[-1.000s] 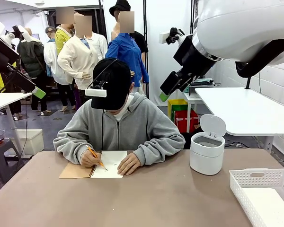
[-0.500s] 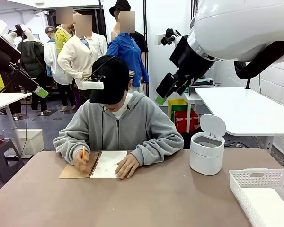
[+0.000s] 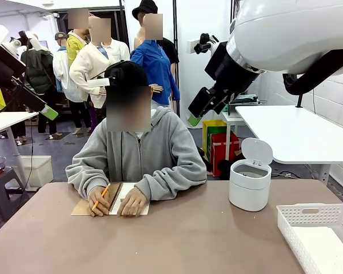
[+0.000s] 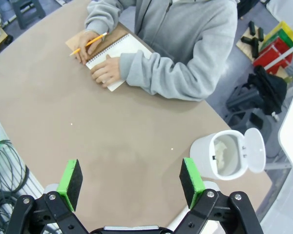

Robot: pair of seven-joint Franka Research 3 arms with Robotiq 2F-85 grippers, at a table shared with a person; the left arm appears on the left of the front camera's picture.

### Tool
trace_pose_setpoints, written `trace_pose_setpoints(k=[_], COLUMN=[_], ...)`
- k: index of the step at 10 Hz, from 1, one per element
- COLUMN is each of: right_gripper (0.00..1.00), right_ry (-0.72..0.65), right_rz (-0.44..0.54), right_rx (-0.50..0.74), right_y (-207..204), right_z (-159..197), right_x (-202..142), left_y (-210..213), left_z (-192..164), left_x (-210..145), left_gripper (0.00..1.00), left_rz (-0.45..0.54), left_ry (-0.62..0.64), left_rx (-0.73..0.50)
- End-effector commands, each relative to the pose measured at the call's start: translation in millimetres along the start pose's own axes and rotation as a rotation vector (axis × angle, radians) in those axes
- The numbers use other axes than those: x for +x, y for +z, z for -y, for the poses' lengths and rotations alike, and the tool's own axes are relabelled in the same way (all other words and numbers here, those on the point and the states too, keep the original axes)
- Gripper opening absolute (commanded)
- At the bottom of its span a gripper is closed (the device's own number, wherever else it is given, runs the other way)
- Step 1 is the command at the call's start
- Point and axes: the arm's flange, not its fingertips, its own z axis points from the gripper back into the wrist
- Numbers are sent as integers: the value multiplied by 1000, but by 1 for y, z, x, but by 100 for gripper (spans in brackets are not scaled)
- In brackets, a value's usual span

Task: Sort the paper based on its condition.
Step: If a person hands you a paper, place it in the Organizing basket , and if it's crumpled, put it in the Trash can.

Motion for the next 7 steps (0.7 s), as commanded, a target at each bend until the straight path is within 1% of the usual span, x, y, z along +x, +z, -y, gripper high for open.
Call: trace_pose_setpoints(k=[1, 7], right_gripper=[100, 100], right_ry=[2, 2], right_rz=[-2, -2], right_rx=[7, 7], right_y=[-2, -2], right_z=[1, 1], right_x=[-1, -1], left_y=[1, 1], left_z=[0, 0], left_x=[1, 1], left_gripper=[100, 100], left_rz=[11, 11], left_ry=[-2, -2], left_rx=[10, 10])
